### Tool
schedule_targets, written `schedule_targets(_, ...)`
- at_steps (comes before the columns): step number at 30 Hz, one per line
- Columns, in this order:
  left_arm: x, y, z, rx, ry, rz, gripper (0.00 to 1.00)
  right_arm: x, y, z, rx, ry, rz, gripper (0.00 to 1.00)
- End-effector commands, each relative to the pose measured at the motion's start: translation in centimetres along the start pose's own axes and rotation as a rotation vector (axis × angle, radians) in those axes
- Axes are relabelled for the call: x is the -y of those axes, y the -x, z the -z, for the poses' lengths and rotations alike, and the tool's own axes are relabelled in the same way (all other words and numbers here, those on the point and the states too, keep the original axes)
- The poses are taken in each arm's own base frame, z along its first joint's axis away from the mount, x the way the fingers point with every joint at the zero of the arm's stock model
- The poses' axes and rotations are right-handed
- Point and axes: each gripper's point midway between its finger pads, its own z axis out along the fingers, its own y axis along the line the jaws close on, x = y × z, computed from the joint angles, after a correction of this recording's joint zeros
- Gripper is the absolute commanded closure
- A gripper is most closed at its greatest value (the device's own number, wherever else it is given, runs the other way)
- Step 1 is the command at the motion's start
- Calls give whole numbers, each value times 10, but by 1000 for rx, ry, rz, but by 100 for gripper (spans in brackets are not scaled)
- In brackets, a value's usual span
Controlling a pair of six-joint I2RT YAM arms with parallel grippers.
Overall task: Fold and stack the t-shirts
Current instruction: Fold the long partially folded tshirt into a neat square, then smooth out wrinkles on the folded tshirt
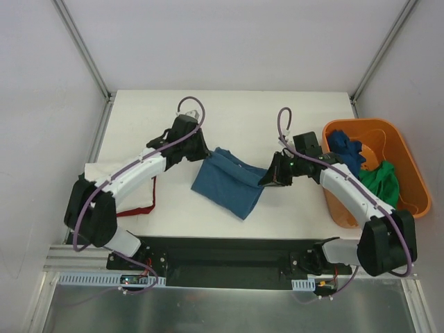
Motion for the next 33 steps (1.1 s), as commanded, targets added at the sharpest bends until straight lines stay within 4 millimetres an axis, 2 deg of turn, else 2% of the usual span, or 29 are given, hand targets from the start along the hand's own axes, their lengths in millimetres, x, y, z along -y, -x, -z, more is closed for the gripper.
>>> schedule_targets(1, 14, 29, -24, 2, -83, -16, 100, 7, 24, -5, 21, 1, -1, 99)
schedule_targets(2, 11, 30, -37, -22, -79, -5, 100, 17, 28, -11, 10, -17, -27, 99)
schedule_targets(4, 8, 22, -54, -81, -88, 8, 100, 22, 38, -15, 16, -29, -43, 99)
schedule_targets(8, 12, 23, -74, -123, -114, 12, 100, 39, 52, -25, 4, -55, -92, 97)
schedule_targets(10, 8, 20, -85, -139, -101, 13, 100, 47, 59, -31, 2, -68, -110, 89)
schedule_targets(11, 9, 25, -87, -124, -96, 9, 100, 51, 63, -32, 5, -77, -117, 86)
schedule_targets(12, 7, 26, -90, -124, -89, 8, 100, 53, 65, -34, 3, -83, -124, 78)
schedule_targets(13, 5, 24, -95, -131, -83, 9, 94, 56, 70, -36, 0, -82, -134, 70)
schedule_targets(15, 14, 29, -93, -131, -115, 2, 78, 56, 76, -35, 5, -71, -145, 55)
schedule_targets(16, 17, 31, -91, -129, -128, -4, 58, 53, 80, -34, 10, -64, -142, 50)
schedule_targets(17, 21, 33, -87, -128, -145, -9, 50, 50, 82, -31, 19, -62, -136, 43)
schedule_targets(18, 25, 33, -83, -132, -165, -10, 41, 48, 81, -29, 17, -61, -134, 16)
schedule_targets(19, 31, 37, -74, -117, -183, -16, 31, 47, 81, -26, 23, -66, -129, 3)
schedule_targets(20, 31, 36, -70, -116, -186, -18, 13, 43, 80, -19, 44, -66, -116, 3)
schedule_targets(21, 32, 35, -66, -113, -189, -20, 7, 42, 77, -15, 52, -74, -111, 3)
schedule_targets(22, 38, 41, -53, -88, -205, -25, 1, 44, 76, -11, 65, -90, -106, 3)
schedule_targets(24, 39, 34, -45, -92, -211, -28, 1, 38, 67, 3, 99, -93, -82, 3)
schedule_targets(25, 43, 38, -32, -71, -228, -33, 1, 36, 65, 8, 119, -97, -68, 3)
schedule_targets(27, 46, 27, -22, -78, -236, -40, 1, 27, 54, 19, 145, -85, -33, 3)
schedule_targets(30, 51, 16, 0, -68, -262, -50, 1, 14, 41, 22, 154, -59, 40, 4)
schedule_targets(33, 54, 4, 18, -68, -292, -52, 1, -10, 34, 12, 134, 29, 118, 3)
